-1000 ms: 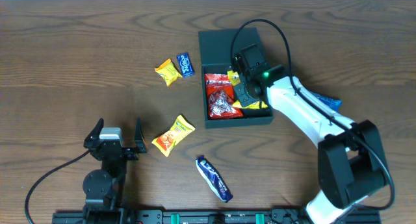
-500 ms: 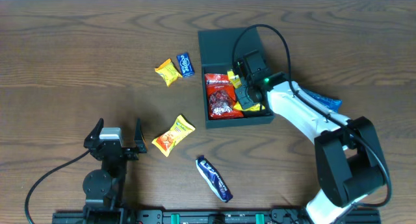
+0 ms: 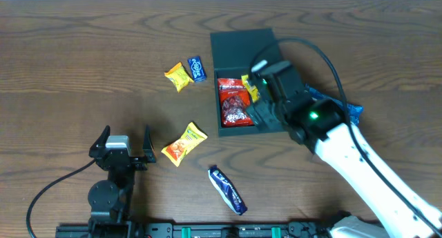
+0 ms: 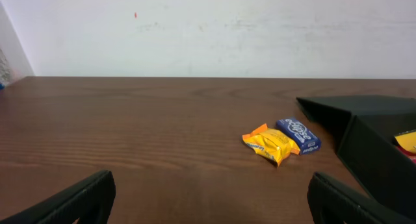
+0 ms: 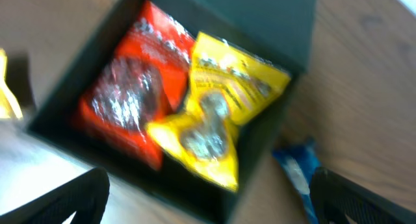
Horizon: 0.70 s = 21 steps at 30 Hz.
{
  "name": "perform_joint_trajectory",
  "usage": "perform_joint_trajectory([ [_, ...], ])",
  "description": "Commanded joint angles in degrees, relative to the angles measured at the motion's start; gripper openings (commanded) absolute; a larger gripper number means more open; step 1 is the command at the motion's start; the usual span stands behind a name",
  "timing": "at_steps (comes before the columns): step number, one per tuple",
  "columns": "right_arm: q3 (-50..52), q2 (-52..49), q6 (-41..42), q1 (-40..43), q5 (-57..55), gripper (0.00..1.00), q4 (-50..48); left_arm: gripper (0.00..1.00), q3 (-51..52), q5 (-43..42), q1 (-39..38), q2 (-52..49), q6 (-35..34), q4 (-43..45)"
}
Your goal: Pack container
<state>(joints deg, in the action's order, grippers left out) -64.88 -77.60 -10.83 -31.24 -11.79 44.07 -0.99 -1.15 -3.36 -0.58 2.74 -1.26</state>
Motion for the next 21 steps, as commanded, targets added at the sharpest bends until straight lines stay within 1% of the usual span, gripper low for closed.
perform_joint_trajectory([
  [1,-0.1,1.9,-14.3,1.0,-5.6,0.99,5.1,0.95,0.7,0.5,0.3,0.3,-0.6,-3.2],
  [3,-0.1,1.9,-18.5,3.9,-5.5,0.99,9.6,0.95,0.7,0.5,0.3,0.3,-0.6,-3.2],
  [5,-0.1,1.6,-21.6,7.9,-3.9,0.99,11.2,0.95,0.7,0.5,0.3,0.3,-0.6,-3.2],
  [7,-0.1,1.6,-24.9,12.4,0.4,0.99,11.5,0.95,0.7,0.5,0.3,0.3,-0.6,-3.2],
  [8,-0.1,1.6,-29.2,15.6,5.0,0.99,12.2,0.95,0.7,0.5,0.3,0.3,-0.6,-3.2],
  [10,-0.1,1.4,-34.2,19.8,9.2,0.99,13.7,0.95,0.7,0.5,0.3,0.3,-0.6,-3.2],
  [17,-0.1,-5.1,-40.9,31.5,9.9,0.98,14.7,0.95,0.7,0.5,0.3,0.3,-0.6,-3.2],
  [21,-0.1,-8.9,-45.3,35.5,11.6,0.98,12.4,0.95,0.7,0.5,0.3,0.3,-0.6,-3.2],
])
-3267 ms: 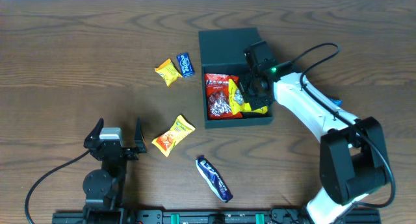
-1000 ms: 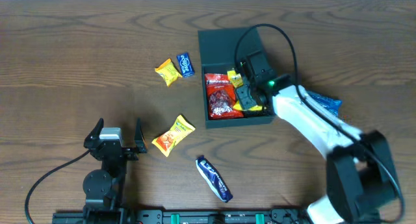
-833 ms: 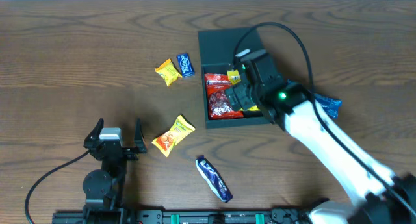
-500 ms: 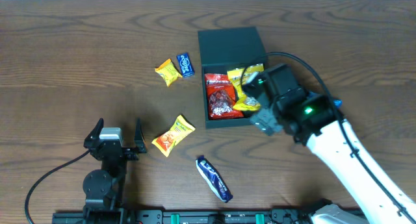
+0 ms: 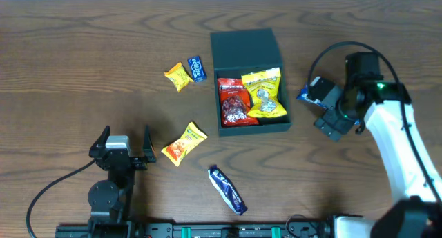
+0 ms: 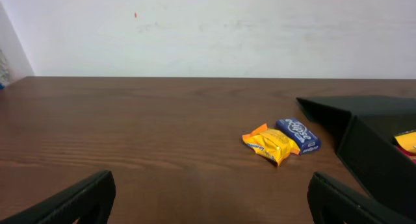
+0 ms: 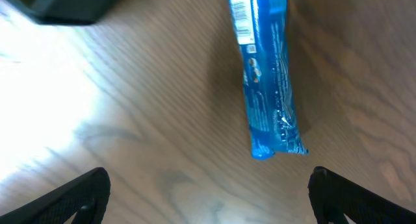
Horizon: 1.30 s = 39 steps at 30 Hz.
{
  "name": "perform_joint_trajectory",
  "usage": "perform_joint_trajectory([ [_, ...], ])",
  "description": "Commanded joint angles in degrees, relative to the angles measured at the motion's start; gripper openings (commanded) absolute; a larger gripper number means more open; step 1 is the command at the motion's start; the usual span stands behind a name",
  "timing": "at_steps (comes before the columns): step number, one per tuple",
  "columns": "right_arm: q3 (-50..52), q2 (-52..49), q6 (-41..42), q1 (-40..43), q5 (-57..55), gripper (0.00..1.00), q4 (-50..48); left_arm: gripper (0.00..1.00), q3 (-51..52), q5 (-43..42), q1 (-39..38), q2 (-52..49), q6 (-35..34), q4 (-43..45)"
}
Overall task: Pack container
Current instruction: 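Move the right gripper right and grasp the blue wrapped bar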
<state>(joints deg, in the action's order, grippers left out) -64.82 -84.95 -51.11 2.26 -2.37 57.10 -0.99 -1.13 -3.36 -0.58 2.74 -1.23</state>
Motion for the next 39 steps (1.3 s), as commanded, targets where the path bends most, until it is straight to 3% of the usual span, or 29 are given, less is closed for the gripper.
perform_joint_trajectory([
  [1,-0.1,-2.1,-5.4,2.6,2.2,0.98,-1.0,0.95,0.7,0.5,0.3,0.3,-0.6,-3.2],
  [10,-0.1,-9.3,-7.8,9.6,5.6,0.97,-6.3,0.95,0.7,0.5,0.3,0.3,-0.6,-3.2],
  [17,-0.1,-15.2,-9.9,10.2,9.1,0.95,-15.3,0.95,0.7,0.5,0.3,0.3,-0.6,-3.2],
  [28,-0.1,-19.8,-13.7,10.2,14.0,0.97,-19.3,0.95,0.7,0.5,0.3,0.3,-0.6,-3.2],
  [36,-0.1,-22.1,-13.3,10.3,14.2,0.91,-20.7,0.95,0.7,0.5,0.3,0.3,-0.6,-3.2],
  [39,-0.1,-22.1,-13.2,10.5,14.5,0.84,-20.8,0.95,0.7,0.5,0.3,0.3,-0.6,-3.2],
])
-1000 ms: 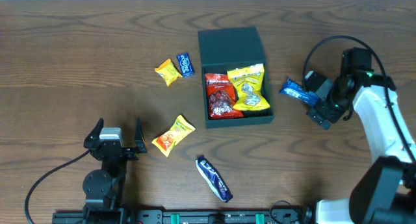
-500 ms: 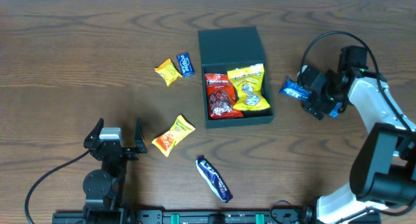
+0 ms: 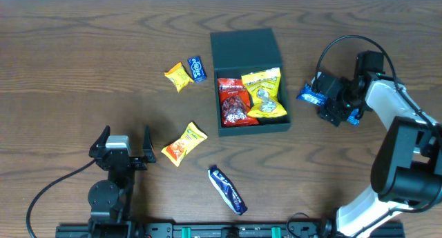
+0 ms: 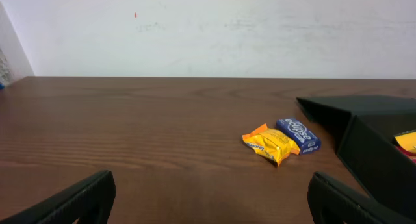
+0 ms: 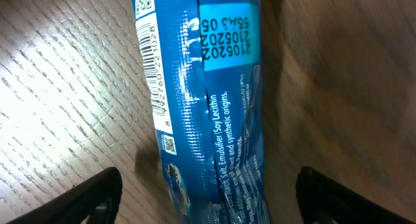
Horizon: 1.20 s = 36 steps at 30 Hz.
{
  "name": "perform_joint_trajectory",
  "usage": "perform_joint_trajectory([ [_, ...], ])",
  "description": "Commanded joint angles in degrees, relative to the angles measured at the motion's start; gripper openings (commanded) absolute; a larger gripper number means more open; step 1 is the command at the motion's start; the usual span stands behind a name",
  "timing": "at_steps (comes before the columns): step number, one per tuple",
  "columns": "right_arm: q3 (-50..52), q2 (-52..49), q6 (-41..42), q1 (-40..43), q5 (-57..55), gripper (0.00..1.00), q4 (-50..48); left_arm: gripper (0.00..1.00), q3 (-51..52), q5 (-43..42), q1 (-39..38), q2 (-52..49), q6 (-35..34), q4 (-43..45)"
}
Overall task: Pack container
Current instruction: 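Move the right gripper right and grasp the blue wrapped bar, then lift the blue bar and carry it left over the box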
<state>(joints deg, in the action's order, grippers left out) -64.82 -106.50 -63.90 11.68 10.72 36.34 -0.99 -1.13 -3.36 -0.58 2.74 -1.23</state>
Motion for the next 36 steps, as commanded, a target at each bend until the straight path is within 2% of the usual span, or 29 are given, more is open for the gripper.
perform_joint_trajectory([
  [1,-0.1,-0.5,-0.4,1.1,1.7,0.8,0.0,0.95,0.7,0.5,0.3,0.3,-0.6,-3.2],
  [17,-0.1,-0.5,3.2,1.1,2.0,0.43,-1.3,0.95,0.7,0.5,0.3,0.3,-0.6,-3.2],
  [22,-0.1,-0.5,3.2,1.1,2.0,0.24,-1.3,0.95,0.7,0.5,0.3,0.3,-0.6,-3.2],
  [33,-0.6,0.3,3.3,0.6,1.5,0.2,-0.8,0.95,0.7,0.5,0.3,0.3,-0.6,-3.2],
  [36,-1.7,1.7,5.7,0.2,1.3,0.18,-0.3,0.95,0.7,0.5,0.3,0.3,-0.6,-3.2],
])
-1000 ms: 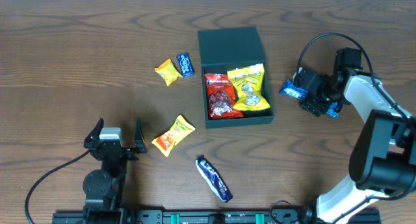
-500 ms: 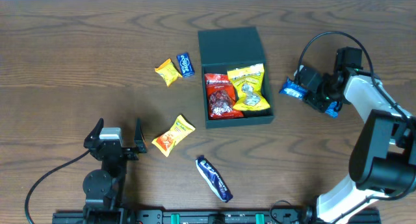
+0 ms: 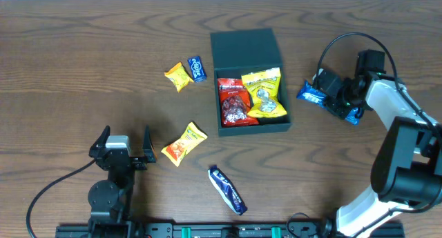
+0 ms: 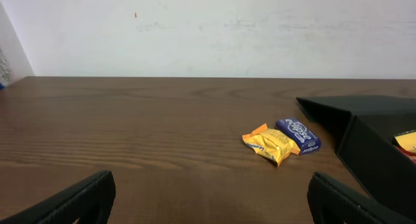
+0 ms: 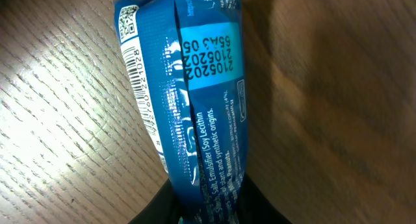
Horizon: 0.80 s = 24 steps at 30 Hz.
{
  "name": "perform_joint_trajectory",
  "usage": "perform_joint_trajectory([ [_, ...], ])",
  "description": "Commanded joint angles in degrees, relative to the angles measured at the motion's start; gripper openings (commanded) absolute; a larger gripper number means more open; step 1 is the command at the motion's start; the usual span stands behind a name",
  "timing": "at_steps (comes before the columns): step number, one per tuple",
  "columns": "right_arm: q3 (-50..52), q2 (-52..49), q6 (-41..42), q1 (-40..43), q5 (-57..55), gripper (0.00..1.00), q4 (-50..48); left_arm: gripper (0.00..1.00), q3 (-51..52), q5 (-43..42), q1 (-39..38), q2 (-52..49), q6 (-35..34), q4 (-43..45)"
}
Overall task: Pack container
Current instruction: 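Lift the blue bar and carry it left over the box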
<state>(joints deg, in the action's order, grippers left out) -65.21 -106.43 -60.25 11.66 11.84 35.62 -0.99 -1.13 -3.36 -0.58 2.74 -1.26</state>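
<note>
The black box [image 3: 215,86] stands open at mid table with its lid flat behind it. Inside lie a red packet [image 3: 233,104] and a yellow packet [image 3: 264,94]. Right of the box, my right gripper [image 3: 336,98] is shut on a blue bar wrapper [image 3: 312,95]; in the right wrist view the wrapper [image 5: 188,100] is pinched between the fingers [image 5: 263,201] just above the wood. My left gripper [image 3: 124,143] stands open near the front left edge, holding nothing.
Loose sweets lie left of the box: a small orange one [image 3: 177,76], a small blue one [image 3: 197,68], and an orange-yellow packet [image 3: 184,143]. A dark blue bar [image 3: 228,190] lies in front of the box. The right arm's cable arches over the table's right side.
My right gripper's fingers stood apart on either side of the blue bar wrapper; now they are shut on it. The wrapper's left end has shifted slightly. The left arm has not moved.
My right gripper was over the box, where the yellow packet lay beside the red one. It then was off to the right of the box, open above the blue wrapper. Then it was down around the wrapper, and now it grips it.
</note>
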Motion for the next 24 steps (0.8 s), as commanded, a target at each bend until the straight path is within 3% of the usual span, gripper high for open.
perform_joint_trajectory([
  [1,-1.6,2.1,2.0,0.0,0.1,0.17,0.9,0.95,0.7,0.5,0.3,0.3,-0.6,-3.2],
  [13,-3.0,9.0,2.6,-3.3,0.0,0.19,4.8,0.95,0.7,0.5,0.3,0.3,-0.6,-3.2],
  [24,-17.2,9.5,2.6,-12.3,0.0,0.22,16.7,0.95,0.7,0.5,0.3,0.3,-0.6,-3.2],
])
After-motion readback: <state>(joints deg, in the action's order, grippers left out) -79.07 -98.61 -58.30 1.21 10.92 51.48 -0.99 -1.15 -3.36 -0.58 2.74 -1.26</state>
